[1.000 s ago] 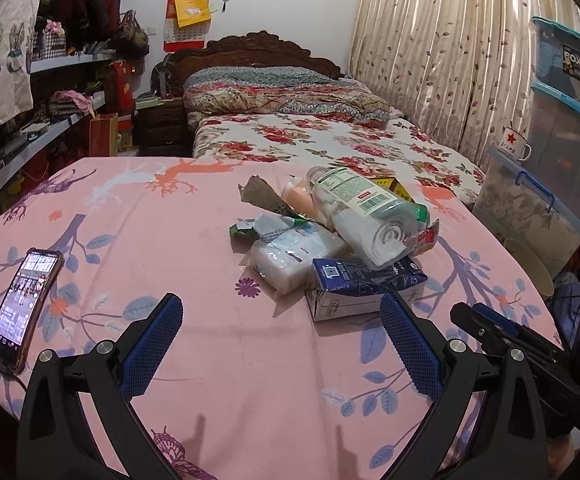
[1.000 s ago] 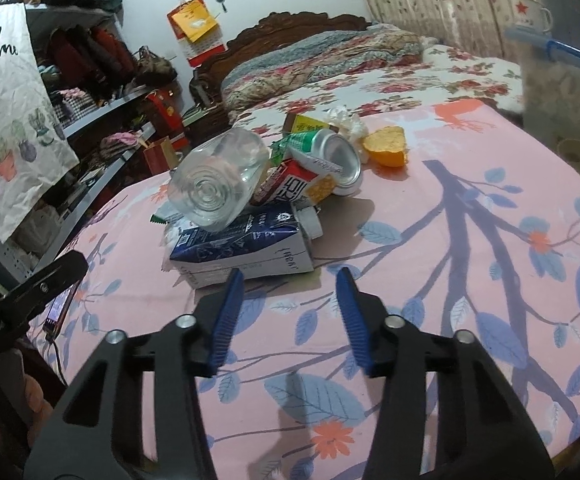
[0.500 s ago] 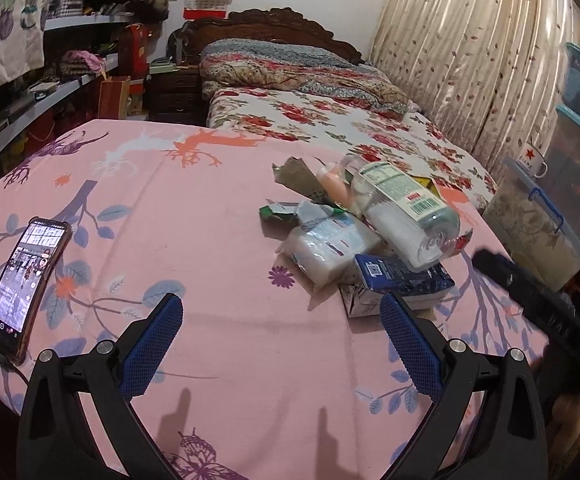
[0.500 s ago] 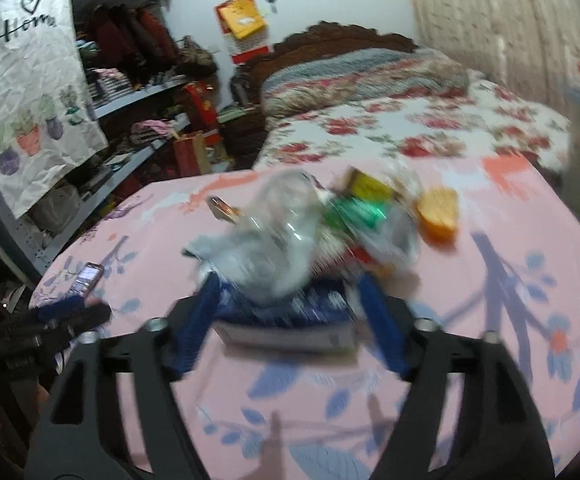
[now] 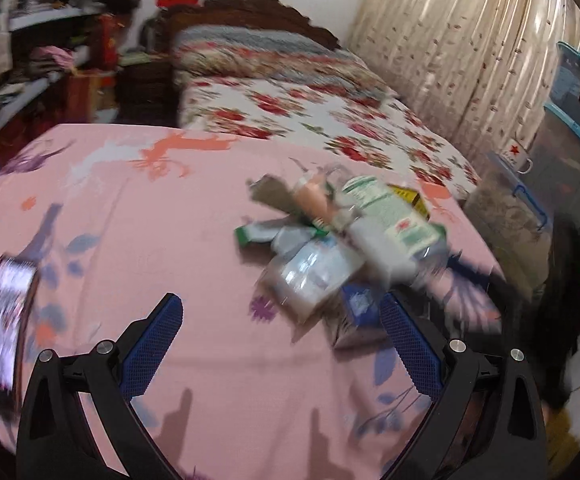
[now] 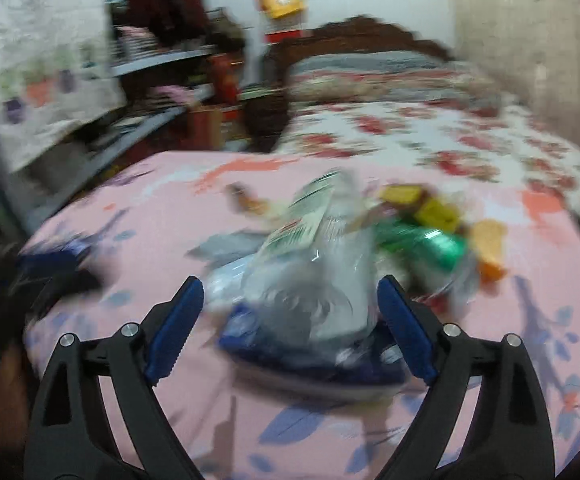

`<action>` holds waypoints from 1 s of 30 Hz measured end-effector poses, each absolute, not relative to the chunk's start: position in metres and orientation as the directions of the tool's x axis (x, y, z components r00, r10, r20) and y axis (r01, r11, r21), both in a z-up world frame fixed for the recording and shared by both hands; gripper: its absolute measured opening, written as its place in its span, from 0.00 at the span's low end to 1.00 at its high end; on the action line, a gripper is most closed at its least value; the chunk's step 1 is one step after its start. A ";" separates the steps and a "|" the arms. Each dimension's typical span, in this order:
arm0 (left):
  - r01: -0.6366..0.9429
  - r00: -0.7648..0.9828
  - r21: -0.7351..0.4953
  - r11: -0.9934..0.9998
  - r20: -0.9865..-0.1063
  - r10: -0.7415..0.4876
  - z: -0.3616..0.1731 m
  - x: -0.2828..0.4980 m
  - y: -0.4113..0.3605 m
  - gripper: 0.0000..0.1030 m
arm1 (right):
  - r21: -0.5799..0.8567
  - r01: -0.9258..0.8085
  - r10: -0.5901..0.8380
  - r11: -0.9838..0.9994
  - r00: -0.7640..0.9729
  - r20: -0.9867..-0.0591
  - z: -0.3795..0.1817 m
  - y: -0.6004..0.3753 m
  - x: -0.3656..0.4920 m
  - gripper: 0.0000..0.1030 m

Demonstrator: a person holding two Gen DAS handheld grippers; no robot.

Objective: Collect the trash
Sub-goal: 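Grasp the clear plastic bottle with the left tool while the right tool grasps the green can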

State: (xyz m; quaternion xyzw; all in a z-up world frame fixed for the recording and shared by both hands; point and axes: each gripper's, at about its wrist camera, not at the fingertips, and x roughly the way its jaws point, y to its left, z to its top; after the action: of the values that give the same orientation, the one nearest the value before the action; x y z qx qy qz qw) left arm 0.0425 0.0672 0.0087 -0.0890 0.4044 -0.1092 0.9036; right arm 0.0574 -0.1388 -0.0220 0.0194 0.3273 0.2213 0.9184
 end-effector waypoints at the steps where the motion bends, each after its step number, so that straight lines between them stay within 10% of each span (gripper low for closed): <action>1: 0.138 0.639 -0.258 0.956 -0.714 -0.285 0.013 0.055 0.064 0.92 | 0.222 -0.464 0.499 0.858 0.646 -0.578 -0.023 -0.142 0.048 0.86; 16: 0.228 0.469 -0.149 0.962 -0.849 -0.243 -0.009 0.162 -0.049 0.92 | 0.498 -0.072 0.389 0.864 0.724 -0.570 -0.044 -0.271 0.074 0.78; 22: 0.294 0.517 -0.131 0.947 -0.812 -0.273 0.006 0.138 -0.048 0.51 | 0.543 -0.085 0.439 0.835 0.697 -0.566 -0.044 -0.267 0.105 0.70; 30: 0.277 0.489 -0.080 0.958 -0.846 -0.212 -0.006 0.133 -0.052 0.81 | 0.528 -0.082 0.452 0.845 0.637 -0.624 -0.062 -0.259 0.135 0.71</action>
State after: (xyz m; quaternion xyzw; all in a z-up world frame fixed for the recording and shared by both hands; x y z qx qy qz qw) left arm 0.1329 -0.0519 -0.0061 0.0335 0.4851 -0.1416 0.8622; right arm 0.1351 -0.2592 -0.0620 0.2327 0.3975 0.1525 0.8744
